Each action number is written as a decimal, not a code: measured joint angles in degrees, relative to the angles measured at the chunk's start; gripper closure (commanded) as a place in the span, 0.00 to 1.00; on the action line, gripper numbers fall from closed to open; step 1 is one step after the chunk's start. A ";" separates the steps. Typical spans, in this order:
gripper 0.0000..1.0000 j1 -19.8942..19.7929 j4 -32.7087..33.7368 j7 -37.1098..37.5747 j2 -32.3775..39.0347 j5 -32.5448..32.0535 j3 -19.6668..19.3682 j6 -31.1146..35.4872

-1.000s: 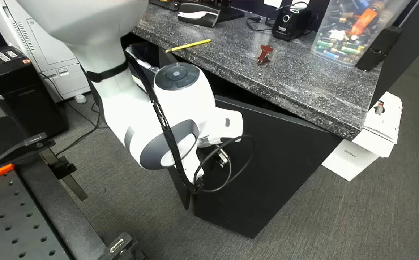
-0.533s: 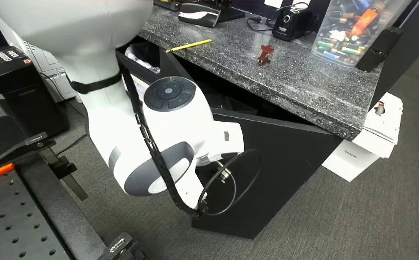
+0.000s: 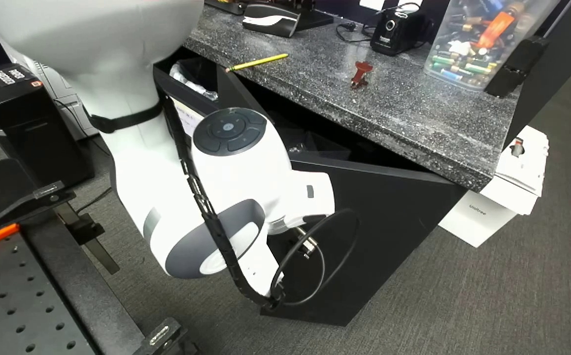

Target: Open the bottom right cabinet door

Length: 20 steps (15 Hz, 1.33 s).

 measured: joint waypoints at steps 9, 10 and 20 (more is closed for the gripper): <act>0.00 -30.15 -9.57 -5.01 -12.63 -16.80 18.59 -15.18; 0.00 -34.24 -10.00 -5.24 -14.22 -15.18 21.84 -18.28; 0.00 -31.61 -9.92 -3.74 -26.83 -8.65 20.08 -32.88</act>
